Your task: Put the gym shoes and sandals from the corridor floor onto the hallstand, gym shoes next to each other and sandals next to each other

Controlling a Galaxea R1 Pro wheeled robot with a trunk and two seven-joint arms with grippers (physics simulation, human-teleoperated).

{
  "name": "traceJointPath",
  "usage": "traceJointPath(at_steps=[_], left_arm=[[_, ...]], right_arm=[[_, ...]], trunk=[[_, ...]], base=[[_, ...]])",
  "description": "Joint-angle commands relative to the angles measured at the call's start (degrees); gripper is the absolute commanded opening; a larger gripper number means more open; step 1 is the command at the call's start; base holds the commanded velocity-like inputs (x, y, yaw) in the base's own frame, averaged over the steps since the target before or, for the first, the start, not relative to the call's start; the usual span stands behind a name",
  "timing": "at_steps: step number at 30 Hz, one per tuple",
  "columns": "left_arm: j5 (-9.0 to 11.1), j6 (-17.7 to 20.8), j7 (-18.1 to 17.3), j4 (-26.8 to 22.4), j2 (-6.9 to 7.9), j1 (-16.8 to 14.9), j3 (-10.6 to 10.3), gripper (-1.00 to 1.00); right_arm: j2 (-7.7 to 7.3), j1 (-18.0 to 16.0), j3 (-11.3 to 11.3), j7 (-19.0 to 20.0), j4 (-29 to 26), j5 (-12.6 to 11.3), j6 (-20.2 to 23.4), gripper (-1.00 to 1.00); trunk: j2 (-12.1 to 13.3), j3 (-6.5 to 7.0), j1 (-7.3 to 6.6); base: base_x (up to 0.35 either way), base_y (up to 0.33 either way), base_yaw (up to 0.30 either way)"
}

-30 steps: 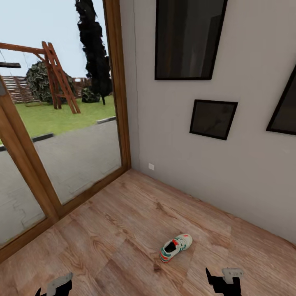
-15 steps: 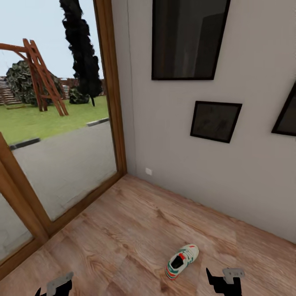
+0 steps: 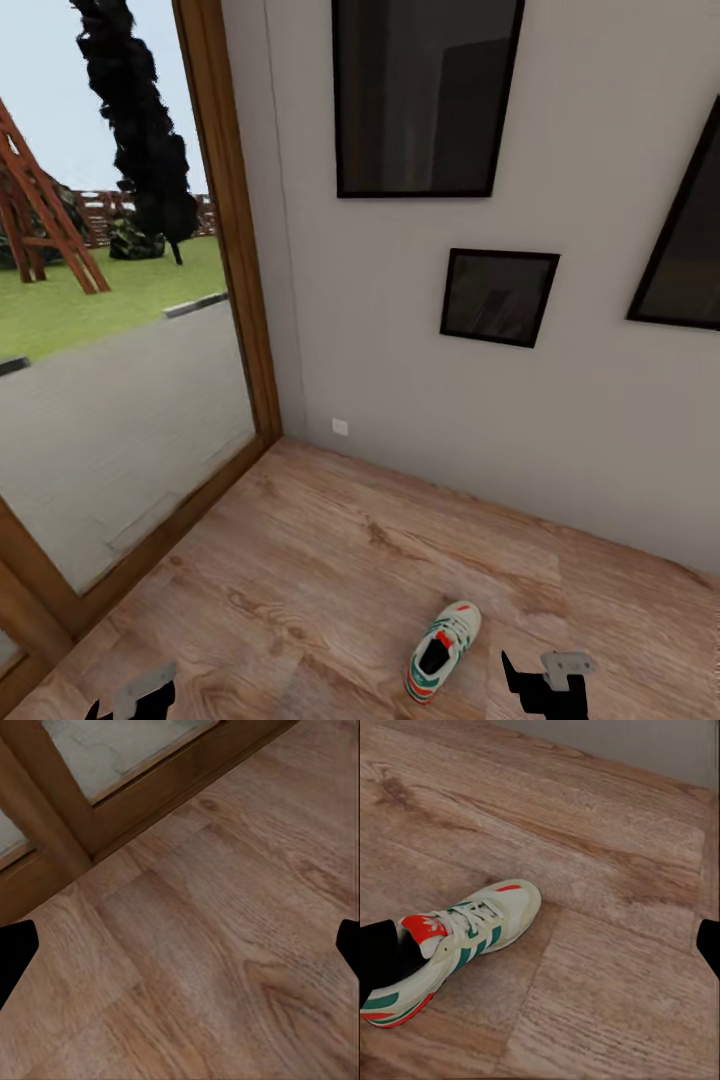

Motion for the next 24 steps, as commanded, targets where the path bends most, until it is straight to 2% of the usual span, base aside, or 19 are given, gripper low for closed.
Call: traceJointPath(at_steps=[1,18,24], left_arm=[[0.42,-0.25,-0.07,0.0,-0.02,-0.03,-0.07,1.0],[0.43,-0.33,-0.07,-0.04,-0.03,0.01,-0.07,1.0],[0.47,-0.33,-0.04,-0.13,-0.05,-0.01,-0.07,1.0]], right_arm=[[-0.01,-0.05,0.24,0.44,0.08,-0.62,-0.17,1.0],[-0.01,-0.05,0.24,0.44,0.08,-0.62,-0.16,1.0],[-0.01,-0.05,0.24,0.44,0.08,-0.62,-0.17,1.0]], trunk=[[-0.02,-0.03,-0.01],[-0.02,0.39,-0.01],[-0.02,0.54,-0.01]], base=[[0.018,0.033,-0.268],[0.003,0.007,-0.268],[0.0,0.151,-0.268]])
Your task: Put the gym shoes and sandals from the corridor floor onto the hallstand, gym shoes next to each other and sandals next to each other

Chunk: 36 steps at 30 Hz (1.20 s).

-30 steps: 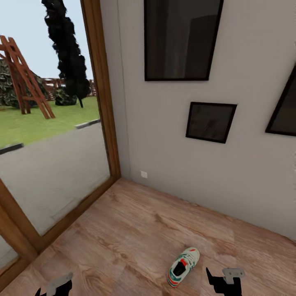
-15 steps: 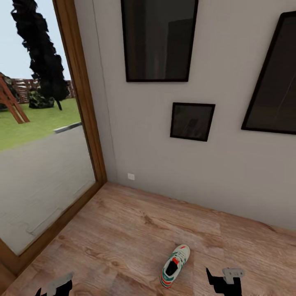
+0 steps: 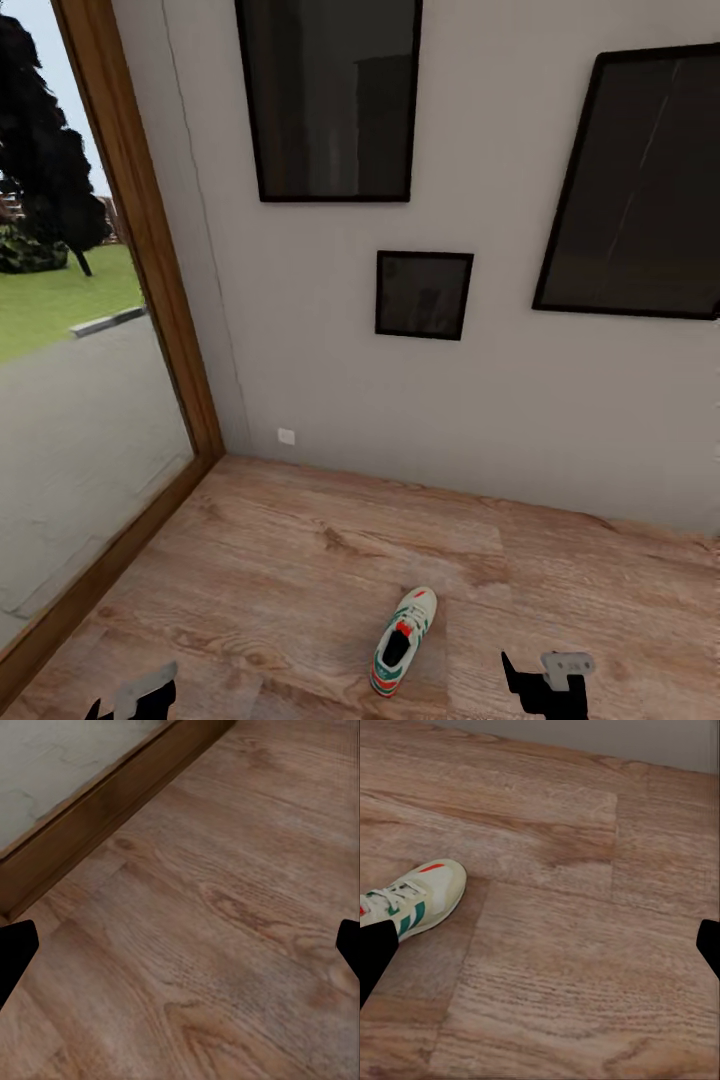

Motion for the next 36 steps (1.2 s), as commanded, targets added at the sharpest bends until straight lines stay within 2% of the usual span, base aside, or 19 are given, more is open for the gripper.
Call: traceJointPath(at_steps=[1,7,19,36], left_arm=[[0.48,-0.25,-0.09,-0.01,0.01,-0.01,-0.09,1.0],[0.48,-0.25,-0.09,-0.12,0.0,0.01,-0.12,1.0],[0.45,-0.26,-0.11,-0.2,-0.06,-0.02,-0.1,1.0],[0.4,-0.25,-0.1,-0.2,-0.02,-0.03,-0.09,1.0]], right_arm=[[-0.01,-0.06,0.24,0.43,0.09,-0.61,-0.2,1.0],[-0.01,-0.06,0.24,0.43,0.09,-0.61,-0.21,1.0],[0.04,-0.06,0.24,0.43,0.09,-0.61,-0.21,1.0],[0.04,-0.06,0.24,0.43,0.09,-0.61,-0.22,1.0]], trunk=[[-0.02,-0.03,-0.01],[-0.02,0.09,-0.01],[-0.02,0.12,-0.01],[-0.02,0.12,-0.01]], base=[[0.0,0.271,-0.268],[0.0,0.296,-0.194],[0.007,0.305,-0.027],[0.131,0.306,-0.009]])
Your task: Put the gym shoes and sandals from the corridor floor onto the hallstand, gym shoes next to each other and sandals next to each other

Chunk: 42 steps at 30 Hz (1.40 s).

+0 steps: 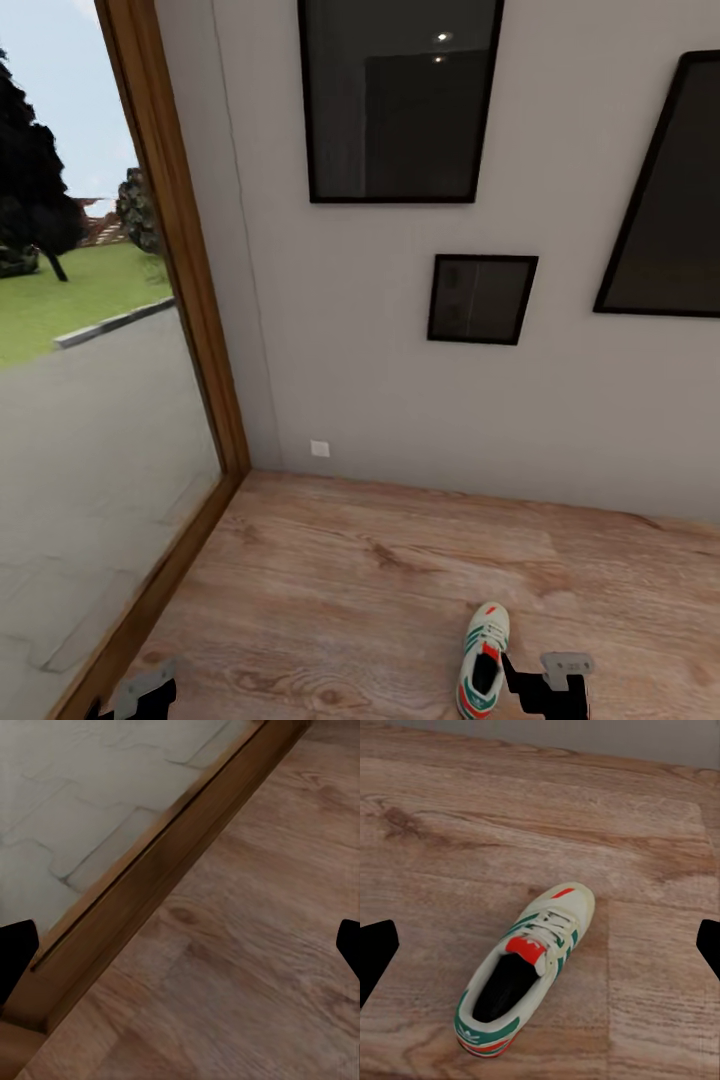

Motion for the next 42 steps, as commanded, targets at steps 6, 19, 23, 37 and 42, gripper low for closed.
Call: traceJointPath(at_steps=[6,19,23,37,42], left_arm=[[0.47,-0.25,-0.09,0.04,-0.04,0.0,-0.11,1.0],[0.47,-0.27,-0.09,0.04,-0.08,0.01,-0.11,1.0],[0.47,-0.26,-0.09,0.04,-0.08,0.01,-0.11,1.0],[0.47,-0.34,-0.12,0.04,-0.08,0.02,-0.15,1.0],[0.47,-0.34,-0.13,0.04,-0.08,0.03,-0.13,1.0]], right_arm=[[-0.06,-0.05,0.24,0.42,0.08,-0.61,-0.2,1.0],[-0.02,-0.05,0.24,0.42,0.08,-0.61,-0.23,1.0],[-0.03,-0.05,0.24,0.42,0.08,-0.61,-0.23,1.0],[-0.03,-0.05,0.24,0.42,0.08,-0.61,-0.2,1.0],[-0.01,-0.05,0.24,0.42,0.08,-0.61,-0.23,1.0]], trunk=[[-0.02,-0.05,0.01],[-0.02,-0.05,0.01],[-0.02,-0.05,0.01],[-0.02,-0.05,0.01],[-0.02,-0.05,0.01]], base=[[0.093,0.187,-0.168],[0.005,0.01,-0.256],[0.0,0.0,-0.26],[0.0,0.0,-0.26],[0.046,0.069,-0.26]])
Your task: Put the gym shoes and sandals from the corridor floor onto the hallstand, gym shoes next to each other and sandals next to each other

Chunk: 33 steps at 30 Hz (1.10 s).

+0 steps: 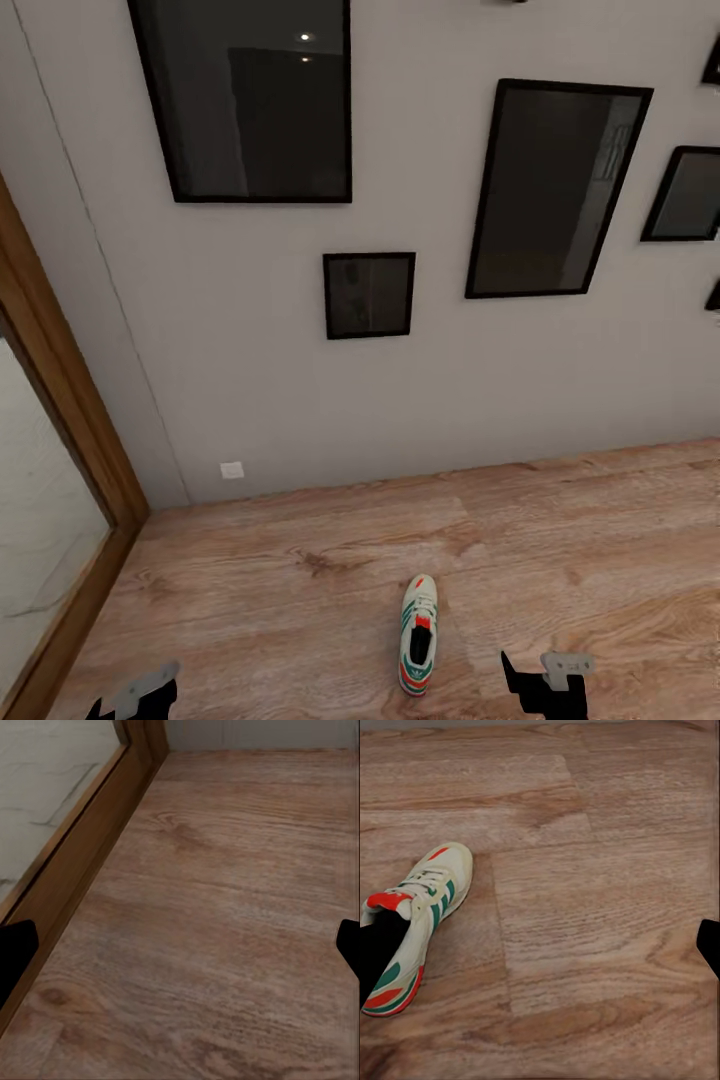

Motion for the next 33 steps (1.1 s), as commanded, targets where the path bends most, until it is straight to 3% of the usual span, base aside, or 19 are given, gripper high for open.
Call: traceJointPath(at_steps=[1,22,33], left_arm=[[0.47,-0.25,-0.06,0.01,0.01,-0.01,-0.09,1.0],[0.46,-0.25,-0.04,0.01,-0.07,-0.02,-0.1,1.0],[0.46,-0.25,-0.06,0.01,-0.08,-0.03,-0.14,1.0]], right_arm=[[-0.01,-0.06,0.24,0.43,0.08,-0.62,-0.16,1.0],[0.01,-0.06,0.24,0.43,0.08,-0.62,-0.18,1.0],[0.01,-0.06,0.24,0.43,0.08,-0.62,-0.17,1.0]], trunk=[[-0.02,-0.05,0.0],[-0.02,-0.05,0.0],[-0.02,-0.05,0.0]], base=[[0.097,0.221,-0.258],[0.061,0.286,-0.054],[0.001,0.08,0.0]])
